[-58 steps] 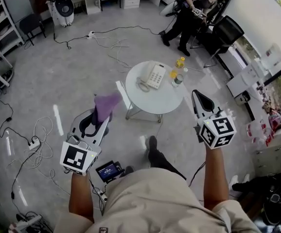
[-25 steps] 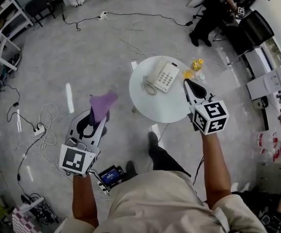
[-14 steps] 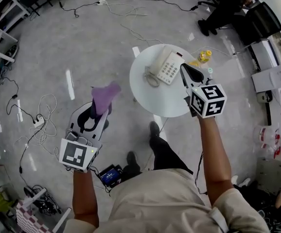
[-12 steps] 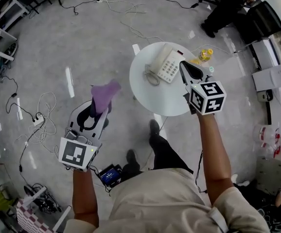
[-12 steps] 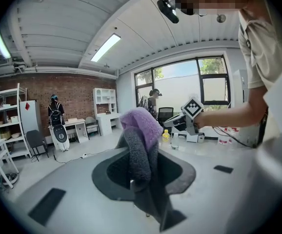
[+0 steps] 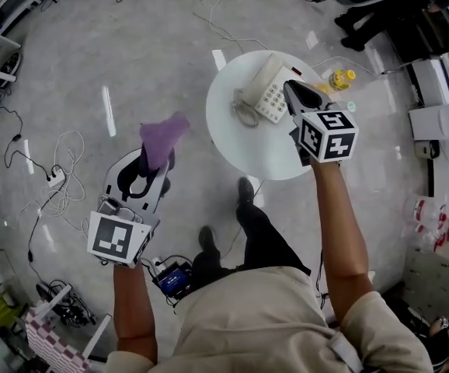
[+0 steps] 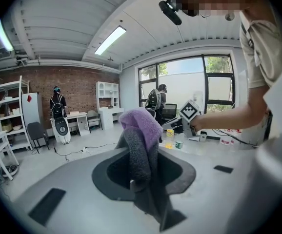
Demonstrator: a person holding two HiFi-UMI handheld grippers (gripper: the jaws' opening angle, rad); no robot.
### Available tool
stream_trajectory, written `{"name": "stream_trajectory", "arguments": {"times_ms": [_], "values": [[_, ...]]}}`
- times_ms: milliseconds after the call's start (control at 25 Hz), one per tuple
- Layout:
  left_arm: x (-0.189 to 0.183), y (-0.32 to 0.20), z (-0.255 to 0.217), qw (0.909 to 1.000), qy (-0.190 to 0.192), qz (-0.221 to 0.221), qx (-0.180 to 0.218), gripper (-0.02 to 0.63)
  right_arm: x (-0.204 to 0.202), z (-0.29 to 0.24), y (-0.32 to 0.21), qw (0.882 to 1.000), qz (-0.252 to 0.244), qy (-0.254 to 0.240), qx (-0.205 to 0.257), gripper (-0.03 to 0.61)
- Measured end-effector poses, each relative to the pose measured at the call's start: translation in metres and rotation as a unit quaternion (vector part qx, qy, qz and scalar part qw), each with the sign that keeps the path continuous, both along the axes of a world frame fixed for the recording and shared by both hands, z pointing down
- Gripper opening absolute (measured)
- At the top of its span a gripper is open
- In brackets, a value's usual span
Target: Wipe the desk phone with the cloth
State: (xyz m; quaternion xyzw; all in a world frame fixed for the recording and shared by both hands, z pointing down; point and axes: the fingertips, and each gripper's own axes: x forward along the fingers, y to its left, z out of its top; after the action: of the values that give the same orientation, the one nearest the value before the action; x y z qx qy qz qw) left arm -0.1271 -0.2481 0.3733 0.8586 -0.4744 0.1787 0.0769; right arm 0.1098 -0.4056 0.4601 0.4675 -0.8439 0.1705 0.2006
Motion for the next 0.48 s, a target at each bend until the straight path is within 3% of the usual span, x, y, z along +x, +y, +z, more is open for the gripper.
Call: {"name": "stream_trajectory", "arguments": {"times_ms": [480], "values": [[-0.001,-0.024,0.044,0.9995,0.003,-0.010,-0.028,0.097,-0.009,0.092,-0.047,0.997,0.033,0.008,-0.065,0.121]]}}
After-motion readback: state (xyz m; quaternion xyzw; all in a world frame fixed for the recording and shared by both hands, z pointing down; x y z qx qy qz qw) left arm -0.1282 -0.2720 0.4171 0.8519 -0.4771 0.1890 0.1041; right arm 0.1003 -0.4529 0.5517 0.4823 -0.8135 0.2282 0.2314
